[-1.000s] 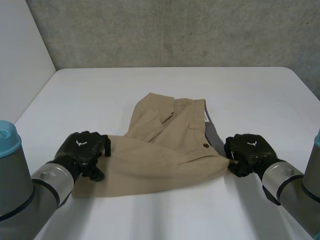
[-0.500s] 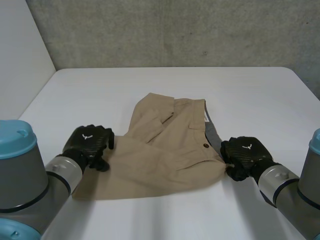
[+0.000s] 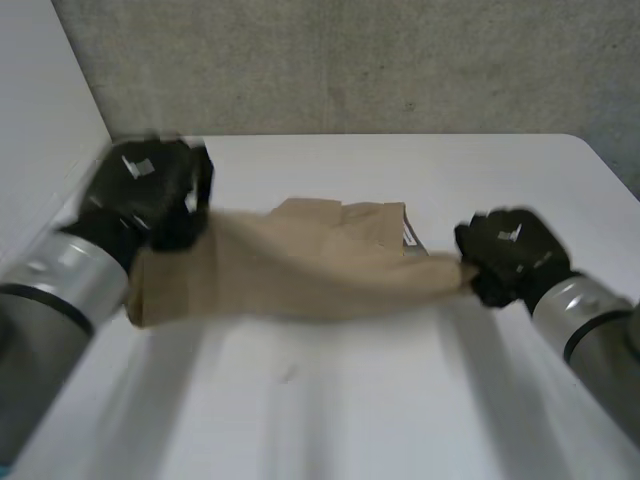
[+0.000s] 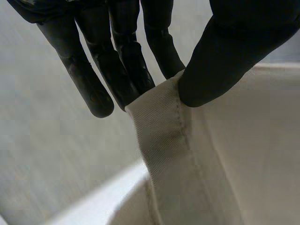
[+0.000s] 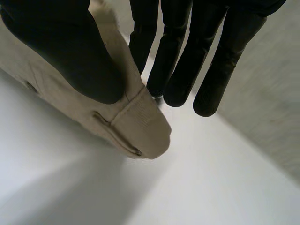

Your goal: Fold the shorts.

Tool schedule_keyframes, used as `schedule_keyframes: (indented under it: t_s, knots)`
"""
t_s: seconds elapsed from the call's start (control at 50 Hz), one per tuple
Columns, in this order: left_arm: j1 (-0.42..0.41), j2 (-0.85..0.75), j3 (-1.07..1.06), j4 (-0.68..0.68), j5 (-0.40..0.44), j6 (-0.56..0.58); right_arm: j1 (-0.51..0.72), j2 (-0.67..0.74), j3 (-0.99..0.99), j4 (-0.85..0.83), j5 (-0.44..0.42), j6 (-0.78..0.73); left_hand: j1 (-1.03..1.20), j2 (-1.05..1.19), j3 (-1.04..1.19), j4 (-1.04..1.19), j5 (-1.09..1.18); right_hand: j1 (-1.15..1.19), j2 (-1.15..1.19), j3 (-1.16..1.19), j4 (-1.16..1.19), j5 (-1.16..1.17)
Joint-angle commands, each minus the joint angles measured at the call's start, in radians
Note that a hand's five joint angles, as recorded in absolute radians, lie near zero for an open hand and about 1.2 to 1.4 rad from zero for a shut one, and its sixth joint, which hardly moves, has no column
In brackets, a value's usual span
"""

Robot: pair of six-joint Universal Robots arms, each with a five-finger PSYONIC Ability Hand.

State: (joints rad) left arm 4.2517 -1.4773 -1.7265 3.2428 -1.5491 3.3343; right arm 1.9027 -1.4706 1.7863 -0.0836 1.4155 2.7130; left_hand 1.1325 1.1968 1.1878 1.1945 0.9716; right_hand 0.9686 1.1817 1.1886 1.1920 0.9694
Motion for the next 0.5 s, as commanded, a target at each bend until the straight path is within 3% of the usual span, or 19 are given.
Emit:
schedule_keyframes:
  t_s: [0.02,0.18,0.3,0.4,0.5]
  knots:
    - [-0.004,0.193,0.204,-0.202,0.001,-0.029,0.001,-0.203,-0.195,0.099,0.063,-0.058,0.264,0.199,0.208,0.202,0.250,0.428,0.215,0.208,0.204,0.252]
    - [0.007,0.198,0.402,-0.350,0.001,-0.084,-0.001,-0.298,-0.465,0.280,0.071,-0.052,0.264,0.199,0.208,0.202,0.250,0.428,0.215,0.208,0.204,0.252]
    - [0.033,0.189,0.412,-0.351,0.003,-0.091,0.002,-0.281,-0.528,0.346,0.063,-0.053,0.264,0.199,0.208,0.202,0.250,0.428,0.215,0.208,0.204,0.252]
    - [0.054,0.111,0.340,-0.350,0.011,-0.090,0.010,-0.167,-0.504,0.354,0.060,-0.053,0.264,0.199,0.208,0.202,0.250,0.428,0.215,0.208,0.204,0.252]
    - [0.059,-0.096,0.315,-0.321,0.014,-0.082,0.013,-0.018,-0.478,0.352,0.057,-0.065,0.264,0.199,0.208,0.202,0.250,0.428,0.215,0.208,0.204,0.252]
